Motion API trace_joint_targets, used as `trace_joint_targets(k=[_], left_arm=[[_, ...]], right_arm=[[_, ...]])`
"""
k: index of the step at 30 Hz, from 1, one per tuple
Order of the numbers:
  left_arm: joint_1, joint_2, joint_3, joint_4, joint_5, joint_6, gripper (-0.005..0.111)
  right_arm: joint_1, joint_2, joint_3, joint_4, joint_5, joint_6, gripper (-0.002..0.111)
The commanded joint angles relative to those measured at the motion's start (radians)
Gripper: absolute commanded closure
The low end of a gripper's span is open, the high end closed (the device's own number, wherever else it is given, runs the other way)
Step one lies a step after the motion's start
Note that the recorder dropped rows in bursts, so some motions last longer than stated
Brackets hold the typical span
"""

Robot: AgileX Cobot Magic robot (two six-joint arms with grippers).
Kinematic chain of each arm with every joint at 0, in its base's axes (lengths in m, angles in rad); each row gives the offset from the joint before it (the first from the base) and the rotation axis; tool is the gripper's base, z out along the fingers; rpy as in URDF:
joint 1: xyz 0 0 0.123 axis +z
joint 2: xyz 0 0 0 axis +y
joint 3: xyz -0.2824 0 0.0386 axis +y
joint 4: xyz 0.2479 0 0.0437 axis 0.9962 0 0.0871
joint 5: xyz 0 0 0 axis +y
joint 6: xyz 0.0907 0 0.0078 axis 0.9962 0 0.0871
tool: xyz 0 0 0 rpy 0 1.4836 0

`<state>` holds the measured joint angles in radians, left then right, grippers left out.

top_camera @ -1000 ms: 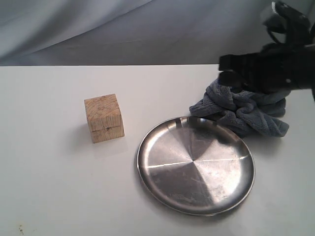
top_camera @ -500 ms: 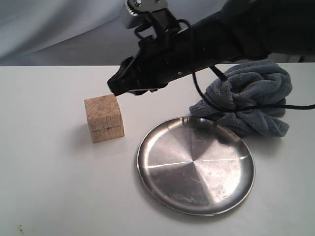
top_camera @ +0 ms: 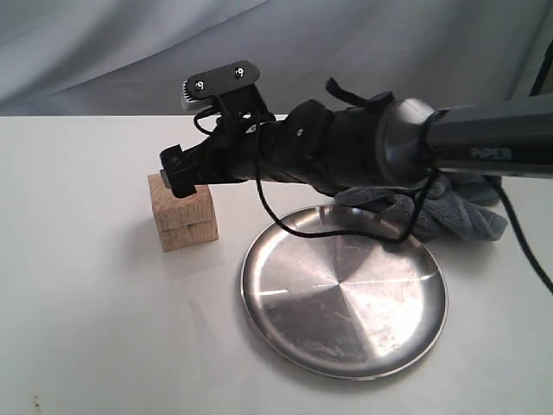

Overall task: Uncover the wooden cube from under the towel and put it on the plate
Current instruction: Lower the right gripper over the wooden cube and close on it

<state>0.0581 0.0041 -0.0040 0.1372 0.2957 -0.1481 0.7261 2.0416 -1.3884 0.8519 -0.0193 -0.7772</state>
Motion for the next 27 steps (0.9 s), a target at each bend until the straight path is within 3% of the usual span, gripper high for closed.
trace_joint_targets(k=[1,6,18,27], left_arm=[[0.001,-0.004,0.004,0.000,-0.007,-0.003,0.107],[0.001,-0.004,0.004,0.000,-0.007,-0.005,0.107],[0.001,-0.004,0.004,0.000,-0.007,-0.005,0.107],[0.001,-0.004,0.004,0.000,-0.007,-0.005,0.107]], right_arm=[[0.038,0.098,-0.135,0.050,0.019,0.022,0.005],[0.067,0.210,-0.289,0.095,0.014,0.046,0.009],[0.038,0.219,-0.289,0.026,0.096,0.040,0.017],[-0.040,0.219,-0.287,0.022,0.197,0.060,0.019]])
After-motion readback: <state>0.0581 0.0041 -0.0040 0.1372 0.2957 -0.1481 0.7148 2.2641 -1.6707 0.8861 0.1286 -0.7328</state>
